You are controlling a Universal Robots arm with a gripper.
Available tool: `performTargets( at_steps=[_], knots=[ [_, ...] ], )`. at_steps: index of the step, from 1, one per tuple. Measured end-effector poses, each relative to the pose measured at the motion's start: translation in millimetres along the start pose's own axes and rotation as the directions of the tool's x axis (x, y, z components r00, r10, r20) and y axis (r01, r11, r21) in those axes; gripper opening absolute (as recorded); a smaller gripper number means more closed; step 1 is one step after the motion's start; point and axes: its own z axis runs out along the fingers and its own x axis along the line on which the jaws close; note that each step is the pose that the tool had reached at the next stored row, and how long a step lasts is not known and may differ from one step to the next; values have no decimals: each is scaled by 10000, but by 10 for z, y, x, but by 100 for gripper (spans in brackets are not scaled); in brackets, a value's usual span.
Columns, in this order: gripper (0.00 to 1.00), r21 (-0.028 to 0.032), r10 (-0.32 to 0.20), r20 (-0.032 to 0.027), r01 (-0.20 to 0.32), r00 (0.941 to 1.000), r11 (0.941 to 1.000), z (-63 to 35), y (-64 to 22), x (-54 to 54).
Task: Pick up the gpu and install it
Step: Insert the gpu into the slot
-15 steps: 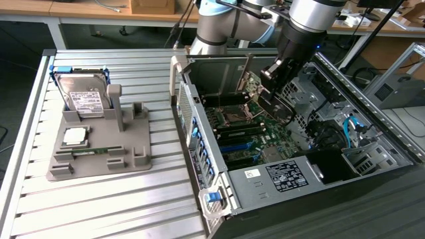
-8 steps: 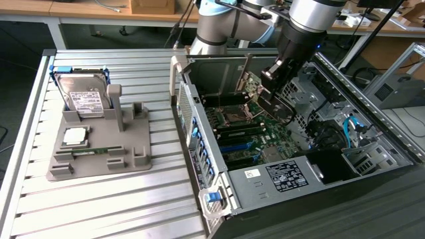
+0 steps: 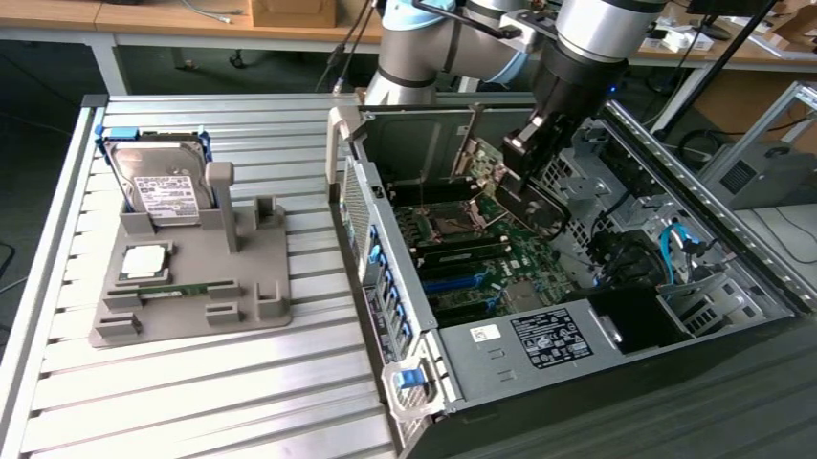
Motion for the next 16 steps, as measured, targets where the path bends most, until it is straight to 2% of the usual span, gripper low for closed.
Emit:
performTargets(
  at_steps=[7,16],
  knots=[
    [27,-16,-568,-8,568,9984,9984,0,0,0],
    [27,-35,-1241,-17,1241,9923,9923,0,-1,0]
  ],
)
